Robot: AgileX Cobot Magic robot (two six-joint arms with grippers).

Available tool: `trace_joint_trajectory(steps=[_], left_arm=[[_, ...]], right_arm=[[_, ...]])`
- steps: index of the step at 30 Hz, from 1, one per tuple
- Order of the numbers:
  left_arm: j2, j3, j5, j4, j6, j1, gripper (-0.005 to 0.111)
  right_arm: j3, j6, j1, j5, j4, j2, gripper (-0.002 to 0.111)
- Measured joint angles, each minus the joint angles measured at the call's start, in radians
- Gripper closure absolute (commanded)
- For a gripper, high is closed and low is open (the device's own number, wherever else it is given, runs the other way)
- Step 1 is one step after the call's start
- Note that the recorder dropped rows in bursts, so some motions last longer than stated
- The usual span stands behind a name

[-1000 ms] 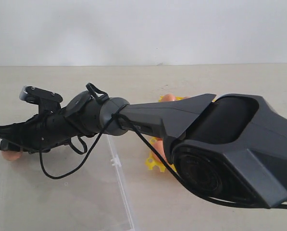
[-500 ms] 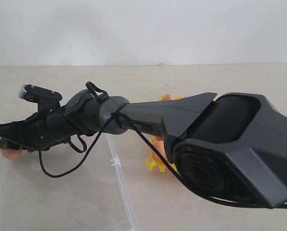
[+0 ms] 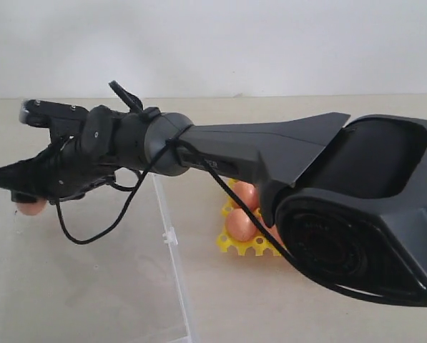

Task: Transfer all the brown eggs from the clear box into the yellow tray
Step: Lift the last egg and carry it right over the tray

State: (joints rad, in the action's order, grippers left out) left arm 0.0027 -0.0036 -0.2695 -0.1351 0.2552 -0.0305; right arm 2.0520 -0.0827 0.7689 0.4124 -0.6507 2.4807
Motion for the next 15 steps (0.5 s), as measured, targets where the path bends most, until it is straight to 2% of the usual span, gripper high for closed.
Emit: trace_joint_trajectory(steps=[4, 7, 15], left_arm=[[0.000, 0.000, 0.000, 0.000, 0.000, 0.000, 0.103], [0.000, 0.000, 0.000, 0.000, 0.000, 0.000, 0.103], [0.000, 0.000, 0.000, 0.000, 0.000, 0.000, 0.103]], right_arm=[[0.000, 0.128, 0.021, 0.113, 0.430, -0.042, 0.109], [0.000, 0.153, 0.057, 0.128, 0.611, -0.096, 0.109], [0.000, 0.230, 0.103, -0.010, 0.692, -0.208, 0.109]])
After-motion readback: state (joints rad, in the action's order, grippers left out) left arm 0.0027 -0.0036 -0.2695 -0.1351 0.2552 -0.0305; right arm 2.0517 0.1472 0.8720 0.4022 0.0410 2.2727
